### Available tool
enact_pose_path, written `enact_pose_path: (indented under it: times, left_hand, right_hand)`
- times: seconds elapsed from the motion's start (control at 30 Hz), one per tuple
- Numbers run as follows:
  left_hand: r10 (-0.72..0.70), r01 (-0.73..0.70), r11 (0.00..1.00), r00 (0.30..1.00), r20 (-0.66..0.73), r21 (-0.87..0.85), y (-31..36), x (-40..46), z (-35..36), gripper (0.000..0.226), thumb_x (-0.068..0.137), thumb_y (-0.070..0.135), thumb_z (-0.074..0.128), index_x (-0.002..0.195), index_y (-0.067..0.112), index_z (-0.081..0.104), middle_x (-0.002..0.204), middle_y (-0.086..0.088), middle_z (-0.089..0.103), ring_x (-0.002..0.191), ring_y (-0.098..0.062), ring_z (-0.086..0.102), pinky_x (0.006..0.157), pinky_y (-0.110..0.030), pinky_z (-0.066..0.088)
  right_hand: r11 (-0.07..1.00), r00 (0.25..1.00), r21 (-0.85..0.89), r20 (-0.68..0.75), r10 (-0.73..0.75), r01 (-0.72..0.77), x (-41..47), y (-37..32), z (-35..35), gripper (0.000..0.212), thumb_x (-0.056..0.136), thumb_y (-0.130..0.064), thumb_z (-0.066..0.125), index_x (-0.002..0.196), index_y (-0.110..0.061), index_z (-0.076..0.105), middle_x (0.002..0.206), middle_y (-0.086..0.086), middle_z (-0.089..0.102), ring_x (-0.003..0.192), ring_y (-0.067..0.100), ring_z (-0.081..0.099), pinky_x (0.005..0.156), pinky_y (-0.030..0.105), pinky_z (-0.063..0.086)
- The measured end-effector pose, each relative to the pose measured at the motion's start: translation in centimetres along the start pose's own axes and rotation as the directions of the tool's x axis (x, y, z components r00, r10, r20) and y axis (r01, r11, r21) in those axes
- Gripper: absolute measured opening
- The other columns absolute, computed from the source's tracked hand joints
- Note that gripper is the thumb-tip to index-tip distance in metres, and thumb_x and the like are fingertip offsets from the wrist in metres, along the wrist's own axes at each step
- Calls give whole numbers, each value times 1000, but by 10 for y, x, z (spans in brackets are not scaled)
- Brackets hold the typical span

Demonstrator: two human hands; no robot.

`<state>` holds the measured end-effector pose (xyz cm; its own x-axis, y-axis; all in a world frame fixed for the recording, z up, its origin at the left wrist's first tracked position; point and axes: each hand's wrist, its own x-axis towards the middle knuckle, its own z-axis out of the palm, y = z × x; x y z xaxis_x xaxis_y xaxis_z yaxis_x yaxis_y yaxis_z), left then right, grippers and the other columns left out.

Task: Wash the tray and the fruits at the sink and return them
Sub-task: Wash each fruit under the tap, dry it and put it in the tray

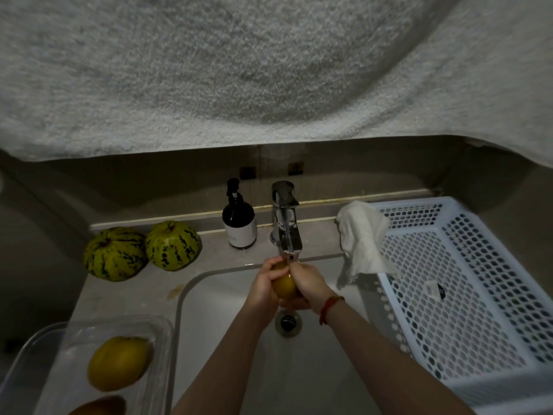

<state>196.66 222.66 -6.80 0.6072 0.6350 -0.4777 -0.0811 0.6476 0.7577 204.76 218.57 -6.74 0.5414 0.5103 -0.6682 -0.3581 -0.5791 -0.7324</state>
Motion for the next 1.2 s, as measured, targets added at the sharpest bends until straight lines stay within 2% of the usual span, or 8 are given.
enact_pose_path:
  times: [0.1, 0.2, 0.33, 0.53, 0.73, 0.9, 1.03, 1.2]
  left_hand:
    - [47, -44, 994, 999, -24, 96, 0, 0, -1, 27, 100, 23, 36, 114, 5, 52, 113, -22, 54, 87, -24, 59, 63, -31, 49]
    - [-35, 37, 995, 999, -27, 92, 6, 1, 3, 43, 101, 35, 34, 127, 4, 50, 116, -22, 59, 95, -26, 62, 68, -33, 52]
    - [-331, 327, 936, 944, -10, -132, 22, -1, 6, 53, 94, 47, 46, 129, 8, 47, 130, -22, 53, 120, -36, 51, 101, -50, 41]
    - [-198, 191, 977, 977, -74, -94, 14, 1, 8, 33, 100, 31, 41, 123, 9, 43, 127, -21, 50, 115, -37, 52, 88, -50, 49]
    - [20, -12, 993, 997, -71, 114, 9, -2, 12, 29, 87, -7, 46, 109, 12, 49, 114, -19, 50, 96, -32, 54, 73, -35, 48]
    - [0, 2, 999, 999, -44, 43, 16, -4, 9, 36, 94, 1, 41, 129, -1, 44, 126, -26, 49, 111, -38, 51, 84, -42, 48]
    - [-9, 8, 977, 1000, 3, 214, 20, -2, 4, 36, 101, 20, 37, 129, -1, 44, 127, -27, 51, 116, -38, 52, 102, -51, 42]
    - [-110, 88, 954, 992, 61, 287, 26, -5, 6, 35, 102, 29, 31, 127, 10, 46, 118, -20, 55, 103, -32, 58, 77, -43, 53]
  right_hand:
    - [980, 989, -142, -40, -143, 136, -4, 1, 2, 37, 94, -50, 44, 102, -16, 55, 87, 10, 63, 53, 16, 61, 38, 17, 43]
    - [876, 889, -198, -48, -456, 439, -7, 11, 10, 33, 97, -38, 44, 115, -13, 53, 96, 9, 63, 84, 21, 64, 71, 34, 55]
    - [813, 827, -150, 110, -552, 563, -7, 22, 6, 44, 96, -14, 49, 137, -14, 36, 129, 12, 49, 119, 25, 50, 103, 43, 41]
    - [894, 929, 286, 34, -368, 344, -9, 10, 8, 30, 96, -12, 48, 126, -13, 51, 127, 19, 53, 113, 30, 54, 97, 41, 47]
    - [934, 986, 329, 139, 97, -138, -9, -9, 4, 31, 95, -38, 50, 107, -11, 58, 104, 18, 62, 88, 31, 63, 62, 37, 54]
    - [954, 966, -184, -60, -251, 236, -5, 2, 0, 29, 101, -35, 34, 105, -12, 50, 88, 13, 58, 61, 14, 54, 48, 22, 42]
    - [840, 840, -44, 83, -537, 541, -9, 23, 3, 37, 98, -15, 46, 134, -9, 38, 126, 18, 50, 112, 27, 53, 97, 41, 46]
    - [822, 807, 190, 167, -566, 537, -16, 26, -3, 51, 88, -3, 58, 132, -15, 35, 124, 13, 47, 116, 27, 49, 91, 38, 50]
